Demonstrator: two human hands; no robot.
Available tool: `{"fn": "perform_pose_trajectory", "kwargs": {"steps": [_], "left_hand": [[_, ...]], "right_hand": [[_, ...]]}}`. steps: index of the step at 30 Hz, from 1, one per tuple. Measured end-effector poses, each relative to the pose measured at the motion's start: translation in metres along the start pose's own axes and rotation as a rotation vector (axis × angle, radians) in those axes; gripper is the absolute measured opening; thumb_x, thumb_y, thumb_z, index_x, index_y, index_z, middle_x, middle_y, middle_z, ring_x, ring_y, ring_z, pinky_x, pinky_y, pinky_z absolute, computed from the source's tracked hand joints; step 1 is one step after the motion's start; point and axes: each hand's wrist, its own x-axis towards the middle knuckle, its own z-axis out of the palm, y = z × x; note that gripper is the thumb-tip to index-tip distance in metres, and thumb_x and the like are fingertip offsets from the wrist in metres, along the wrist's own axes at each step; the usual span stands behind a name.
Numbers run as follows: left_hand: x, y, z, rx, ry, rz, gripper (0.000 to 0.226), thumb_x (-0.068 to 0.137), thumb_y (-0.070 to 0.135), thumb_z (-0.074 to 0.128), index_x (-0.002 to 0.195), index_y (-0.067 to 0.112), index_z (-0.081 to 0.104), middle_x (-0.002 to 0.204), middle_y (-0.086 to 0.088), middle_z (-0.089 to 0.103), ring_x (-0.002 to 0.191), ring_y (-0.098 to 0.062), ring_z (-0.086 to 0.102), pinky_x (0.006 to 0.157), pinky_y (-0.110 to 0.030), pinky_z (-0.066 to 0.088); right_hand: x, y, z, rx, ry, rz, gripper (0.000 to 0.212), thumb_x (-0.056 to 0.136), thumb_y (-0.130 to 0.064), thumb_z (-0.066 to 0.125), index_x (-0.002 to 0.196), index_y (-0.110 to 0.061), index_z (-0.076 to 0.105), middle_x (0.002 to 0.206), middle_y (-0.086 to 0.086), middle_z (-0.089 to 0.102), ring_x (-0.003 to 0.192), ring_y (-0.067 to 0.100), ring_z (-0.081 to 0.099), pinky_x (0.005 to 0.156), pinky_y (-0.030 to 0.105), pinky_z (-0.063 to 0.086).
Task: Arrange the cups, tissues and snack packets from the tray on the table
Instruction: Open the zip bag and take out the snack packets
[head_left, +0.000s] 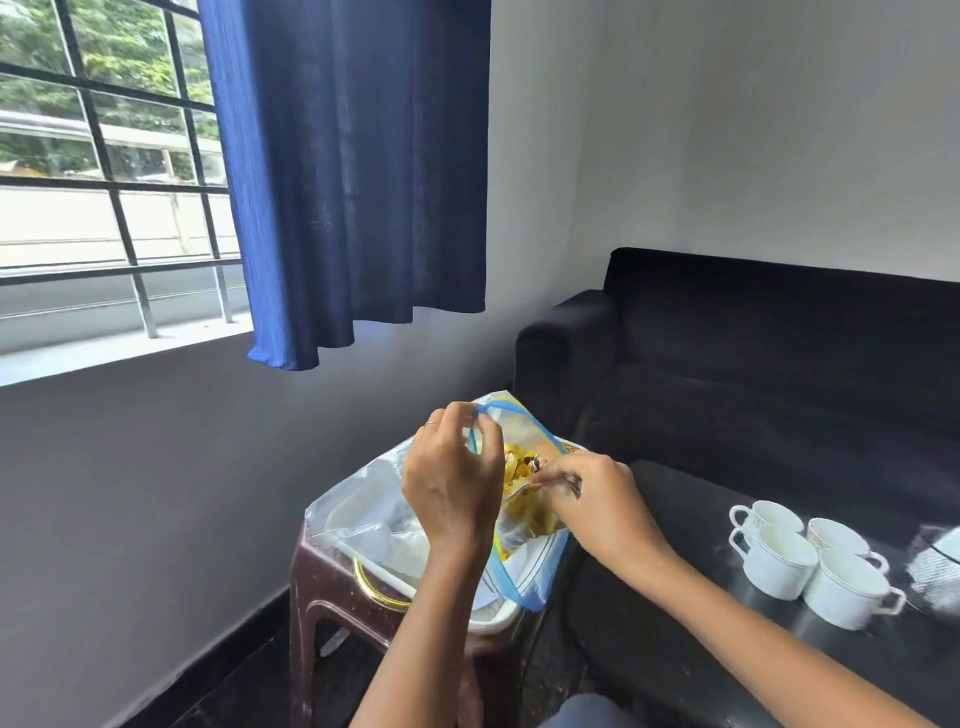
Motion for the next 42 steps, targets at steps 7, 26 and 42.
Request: {"fn": "perform_pose_trajectory", "kwargs": {"steps": [7, 26, 42], "left_hand": [[0.009, -0.009, -0.002, -0.033, 0.022, -0.167, 0.017, 0.089, 0.028, 0.053, 0.091, 0.021, 0.068, 0.09, 0.004, 0.071, 0.08, -0.018, 0.066, 0.062, -0.024, 0.033], [0.05, -0.004, -0.039, -0.515, 0.622, -0.285, 0.031, 0.097, 0.023, 0.043, 0.114, 0.013, 0.067, 0.113, -0.001, 0.071, 0.103, -0.007, 0.058, 0.078, 0.003, 0.033], [0.035, 0.001, -0.025, -0.464, 0.477, -0.06, 0.031, 0.1, 0.019, 0.041, 0.118, 0.014, 0.065, 0.122, -0.004, 0.067, 0.114, -0.017, 0.061, 0.099, -0.054, 0.044]], "right_hand": [[-0.015, 0.001, -0.042, 0.273, 0.094, -0.037, 0.025, 0.076, -0.007, 0.073, 0.073, -0.032, 0.073, 0.086, -0.016, 0.072, 0.086, -0.005, 0.065, 0.069, 0.008, 0.049], [-0.047, 0.038, 0.059, 0.538, 0.248, 0.494, 0.014, 0.075, -0.005, 0.073, 0.072, -0.018, 0.073, 0.078, -0.001, 0.072, 0.074, 0.013, 0.063, 0.07, 0.024, 0.049], [-0.027, 0.016, 0.086, -0.048, -0.17, 0.363, 0.021, 0.088, -0.036, 0.051, 0.102, -0.023, 0.06, 0.116, -0.003, 0.055, 0.115, 0.021, 0.045, 0.094, 0.032, 0.039]]}}
